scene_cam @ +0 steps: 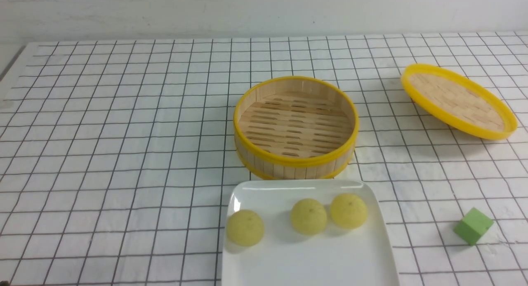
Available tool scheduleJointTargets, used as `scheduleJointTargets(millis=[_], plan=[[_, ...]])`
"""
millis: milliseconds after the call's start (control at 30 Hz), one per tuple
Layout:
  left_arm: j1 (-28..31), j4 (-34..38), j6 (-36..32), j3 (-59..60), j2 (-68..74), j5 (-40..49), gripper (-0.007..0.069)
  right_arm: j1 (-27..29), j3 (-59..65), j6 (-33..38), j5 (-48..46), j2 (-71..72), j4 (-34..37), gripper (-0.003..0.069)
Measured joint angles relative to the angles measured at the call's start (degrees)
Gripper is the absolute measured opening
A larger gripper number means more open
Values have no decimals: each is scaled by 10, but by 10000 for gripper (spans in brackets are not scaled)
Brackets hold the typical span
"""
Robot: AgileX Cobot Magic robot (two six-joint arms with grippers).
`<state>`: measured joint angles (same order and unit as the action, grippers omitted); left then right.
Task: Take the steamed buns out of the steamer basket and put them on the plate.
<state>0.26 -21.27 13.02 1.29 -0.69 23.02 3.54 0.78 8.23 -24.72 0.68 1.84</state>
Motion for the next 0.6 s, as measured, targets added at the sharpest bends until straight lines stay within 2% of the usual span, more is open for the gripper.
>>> scheduleJointTargets(millis=[600], plan=[[0,0,0,0,0,0,240,0,0,-13,1,0,-2,239]])
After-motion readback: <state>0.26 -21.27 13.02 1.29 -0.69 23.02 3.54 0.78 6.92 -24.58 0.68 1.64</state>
